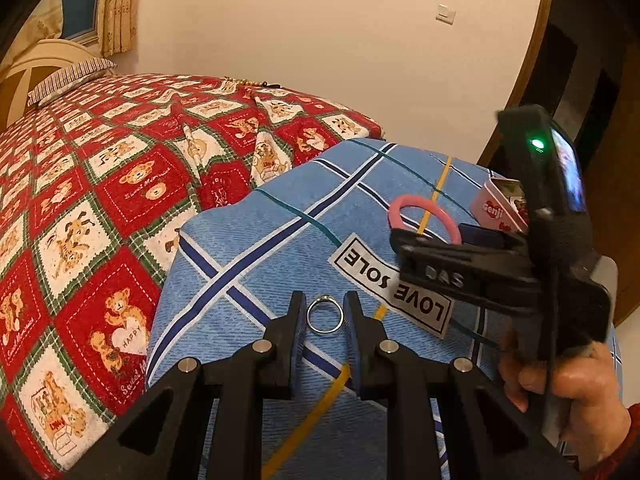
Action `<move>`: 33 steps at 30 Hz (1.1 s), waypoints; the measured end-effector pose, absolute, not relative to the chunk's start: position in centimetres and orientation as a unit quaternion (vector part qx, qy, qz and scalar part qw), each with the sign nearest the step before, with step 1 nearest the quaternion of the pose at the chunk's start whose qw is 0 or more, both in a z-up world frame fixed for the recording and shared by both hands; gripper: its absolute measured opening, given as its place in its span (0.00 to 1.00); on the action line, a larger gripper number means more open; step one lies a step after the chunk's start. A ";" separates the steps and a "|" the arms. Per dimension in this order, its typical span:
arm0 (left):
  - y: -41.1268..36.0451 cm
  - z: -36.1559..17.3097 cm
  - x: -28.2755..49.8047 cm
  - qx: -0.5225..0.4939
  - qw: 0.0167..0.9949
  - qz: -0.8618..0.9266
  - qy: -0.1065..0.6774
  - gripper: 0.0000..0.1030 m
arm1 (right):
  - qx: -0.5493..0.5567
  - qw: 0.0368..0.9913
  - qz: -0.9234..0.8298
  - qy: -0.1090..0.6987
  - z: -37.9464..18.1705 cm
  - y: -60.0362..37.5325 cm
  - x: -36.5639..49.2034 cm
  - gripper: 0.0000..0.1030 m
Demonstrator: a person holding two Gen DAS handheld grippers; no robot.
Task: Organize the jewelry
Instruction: 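Grasp the pink bangle with the right tool while the left holds the ring, then carry the ring and pink bangle over the pink tin with both tools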
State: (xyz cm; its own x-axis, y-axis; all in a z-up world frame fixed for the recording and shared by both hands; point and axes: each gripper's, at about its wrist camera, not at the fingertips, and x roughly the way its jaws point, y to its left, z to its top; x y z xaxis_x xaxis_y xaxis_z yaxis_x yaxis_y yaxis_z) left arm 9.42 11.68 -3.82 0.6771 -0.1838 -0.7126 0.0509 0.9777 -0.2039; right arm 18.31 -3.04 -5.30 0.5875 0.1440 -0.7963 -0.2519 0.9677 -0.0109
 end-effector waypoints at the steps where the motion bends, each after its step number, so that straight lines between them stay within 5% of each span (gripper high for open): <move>1: 11.6 -3.8 9.4 -0.082 0.912 -0.063 0.397 0.18 | -0.060 0.888 0.117 0.440 -5.3 -3.3 18.0 0.80; 33: 3.5 -2.6 6.5 0.025 0.925 -0.064 0.373 0.18 | -0.033 0.931 0.079 0.353 -2.5 -11.1 4.6 0.79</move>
